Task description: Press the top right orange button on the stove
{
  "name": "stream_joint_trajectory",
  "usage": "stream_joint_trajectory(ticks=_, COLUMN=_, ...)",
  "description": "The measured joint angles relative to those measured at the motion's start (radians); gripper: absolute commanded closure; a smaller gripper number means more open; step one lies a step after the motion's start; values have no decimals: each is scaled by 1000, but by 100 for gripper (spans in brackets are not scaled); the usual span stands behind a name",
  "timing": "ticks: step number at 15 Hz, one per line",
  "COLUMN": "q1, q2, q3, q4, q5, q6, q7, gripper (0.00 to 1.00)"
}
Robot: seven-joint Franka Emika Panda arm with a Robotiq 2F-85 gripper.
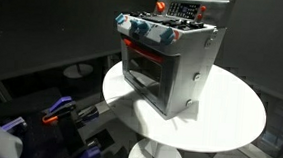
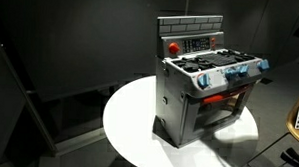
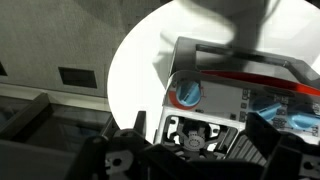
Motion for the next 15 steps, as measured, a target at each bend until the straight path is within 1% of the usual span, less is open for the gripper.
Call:
stream_joint_trajectory(ticks=4, q1=1, q2=22, q3=5, q4=7, q5=0, q6=20, q7=8, gripper=0)
stream_joint_trajectory(ticks=11, q1=-4, q2=142, q3=32, q4=75, q5=0, q6=190, q7=76, gripper=0)
stream_joint_trajectory(ticks=15, q1=-33, q2=247, q3=49, q4=144, q5=-34, q6=280, q7=151, gripper=0)
